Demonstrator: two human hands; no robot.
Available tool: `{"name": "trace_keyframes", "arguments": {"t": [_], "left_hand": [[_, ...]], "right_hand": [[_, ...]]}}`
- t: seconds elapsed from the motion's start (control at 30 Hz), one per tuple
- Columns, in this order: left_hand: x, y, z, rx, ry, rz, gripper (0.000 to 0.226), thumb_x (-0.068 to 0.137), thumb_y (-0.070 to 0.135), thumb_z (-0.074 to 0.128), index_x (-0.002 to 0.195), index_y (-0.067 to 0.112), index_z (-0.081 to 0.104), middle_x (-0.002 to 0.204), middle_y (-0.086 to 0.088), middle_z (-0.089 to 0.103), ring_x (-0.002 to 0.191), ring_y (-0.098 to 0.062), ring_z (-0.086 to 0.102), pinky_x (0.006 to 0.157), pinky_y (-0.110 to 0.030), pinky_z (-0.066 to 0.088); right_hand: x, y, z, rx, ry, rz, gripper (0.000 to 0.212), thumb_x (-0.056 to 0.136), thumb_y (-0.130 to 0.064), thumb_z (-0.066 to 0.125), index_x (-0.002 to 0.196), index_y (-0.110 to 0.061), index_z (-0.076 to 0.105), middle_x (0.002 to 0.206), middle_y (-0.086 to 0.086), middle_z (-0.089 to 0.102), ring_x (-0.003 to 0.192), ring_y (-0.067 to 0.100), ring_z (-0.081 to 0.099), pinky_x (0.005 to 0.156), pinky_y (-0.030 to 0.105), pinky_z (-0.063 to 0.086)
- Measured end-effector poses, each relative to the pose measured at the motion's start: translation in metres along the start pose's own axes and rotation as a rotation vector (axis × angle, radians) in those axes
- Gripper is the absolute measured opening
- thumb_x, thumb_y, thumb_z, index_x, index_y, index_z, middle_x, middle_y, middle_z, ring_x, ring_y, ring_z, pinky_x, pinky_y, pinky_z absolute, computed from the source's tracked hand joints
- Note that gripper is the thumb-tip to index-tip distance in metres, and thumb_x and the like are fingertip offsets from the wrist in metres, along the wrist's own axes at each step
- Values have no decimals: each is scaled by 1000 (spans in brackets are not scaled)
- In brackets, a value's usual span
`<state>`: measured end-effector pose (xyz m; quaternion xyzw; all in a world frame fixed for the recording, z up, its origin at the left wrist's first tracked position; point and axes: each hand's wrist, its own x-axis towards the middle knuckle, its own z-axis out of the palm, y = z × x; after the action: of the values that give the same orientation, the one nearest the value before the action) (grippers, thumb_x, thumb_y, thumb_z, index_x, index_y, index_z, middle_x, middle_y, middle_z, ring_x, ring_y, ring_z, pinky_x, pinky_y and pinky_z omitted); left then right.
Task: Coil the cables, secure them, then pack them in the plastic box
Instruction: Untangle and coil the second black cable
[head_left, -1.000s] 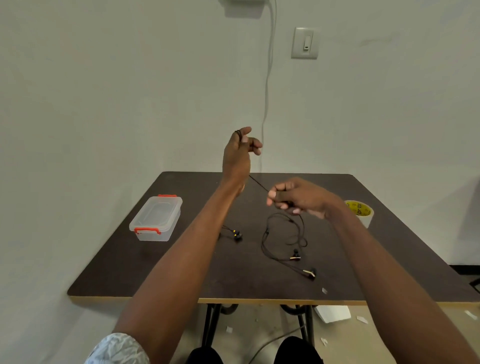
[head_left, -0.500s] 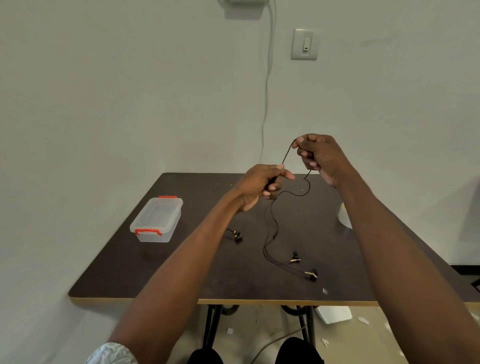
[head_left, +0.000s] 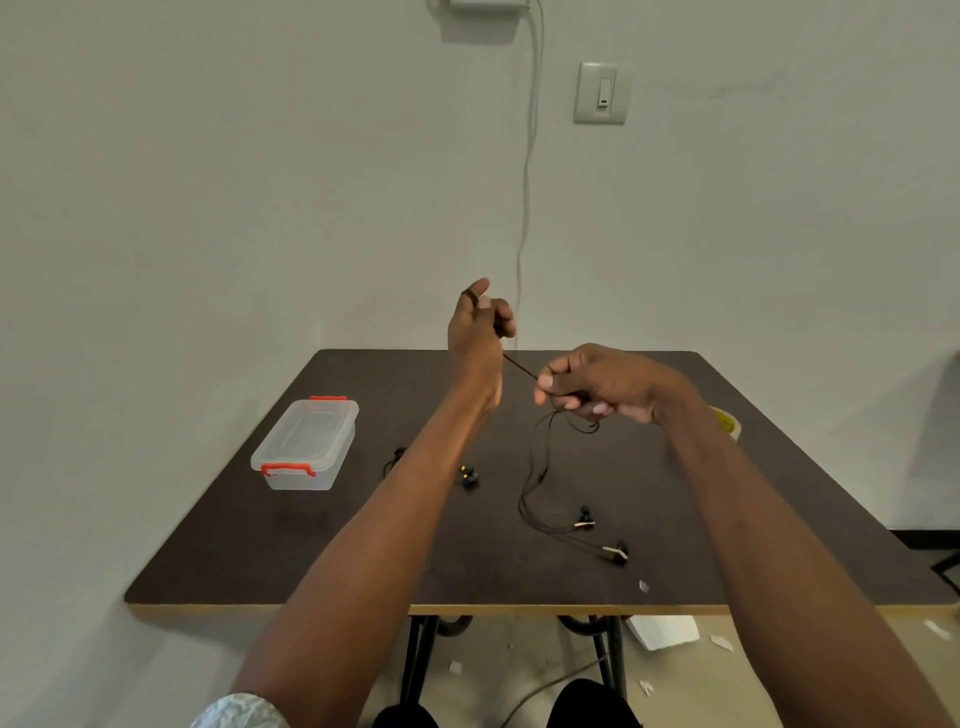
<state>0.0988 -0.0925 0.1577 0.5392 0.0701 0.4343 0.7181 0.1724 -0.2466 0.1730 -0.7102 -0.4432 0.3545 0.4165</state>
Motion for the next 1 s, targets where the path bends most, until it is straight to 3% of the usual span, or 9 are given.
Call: {"name": "trace_keyframes", "arguments": {"t": [0.1,0.2,0.27,0.37,0.57,0.67,0.77,0.9,1.0], "left_hand": [[1,-12,-13,289,-33,75,32,104,12,29,133,10,41,77,2,57,65,-9,52,68,-20,45],[-5,-17,-18,407,-244,-6,36,104,10,31,138,5,36,81,-5,59,57,-10,51,58,-12,42],[-14,-13,-15,360,-351,-108,36,105,15,33,138,4,36,78,-8,60,49,-8,48,49,-12,37],[-23,-3,-12,368,-500,-157,39,105,26,33,135,5,44,74,-8,62,45,-11,44,48,-20,33],[-27,23,-11,125,-742,-318,38,102,19,39,108,-14,58,57,-5,51,39,-12,32,44,-23,25],[-23,29,-11,-230,-723,-363,23,100,16,39,99,-1,56,60,-4,49,41,-12,37,47,-24,30],[-19,32,-9,-498,-573,-325,20,101,7,34,101,2,53,67,-5,55,47,-14,48,54,-27,45],[-9,25,-6,-487,-299,-187,19,100,-2,35,116,-1,45,80,-10,66,60,-16,60,67,-29,55],[0,12,-14,-137,-204,-101,32,101,-2,37,132,3,31,98,-12,66,72,-17,64,60,-24,48]], "right_hand": [[-15,-23,-7,-41,-30,-72,17,98,-13,54,91,-2,65,61,2,47,41,7,30,42,20,21],[-18,-39,-21,110,185,-291,16,97,-16,55,91,-6,66,62,-1,46,43,8,30,44,24,18],[-12,-41,-33,207,331,-383,20,100,-20,52,92,-6,65,63,-1,45,45,10,29,48,28,15],[2,-32,-42,277,496,-411,23,100,-20,51,90,-5,64,61,-2,46,43,10,29,48,29,14],[21,-2,-33,185,628,-272,23,100,-22,52,87,-8,66,61,-2,49,42,10,32,46,25,19],[24,11,-18,124,554,-192,20,98,-24,55,86,-12,67,63,-1,50,43,9,33,44,22,22],[25,23,2,78,368,-63,17,97,-25,57,91,-12,66,63,0,51,43,9,34,41,21,23],[14,29,20,23,34,44,23,99,-23,55,95,-4,68,63,2,49,45,10,33,42,21,24],[2,18,21,47,-75,4,25,100,-22,53,94,-1,66,64,3,45,44,9,30,42,20,22]]}}
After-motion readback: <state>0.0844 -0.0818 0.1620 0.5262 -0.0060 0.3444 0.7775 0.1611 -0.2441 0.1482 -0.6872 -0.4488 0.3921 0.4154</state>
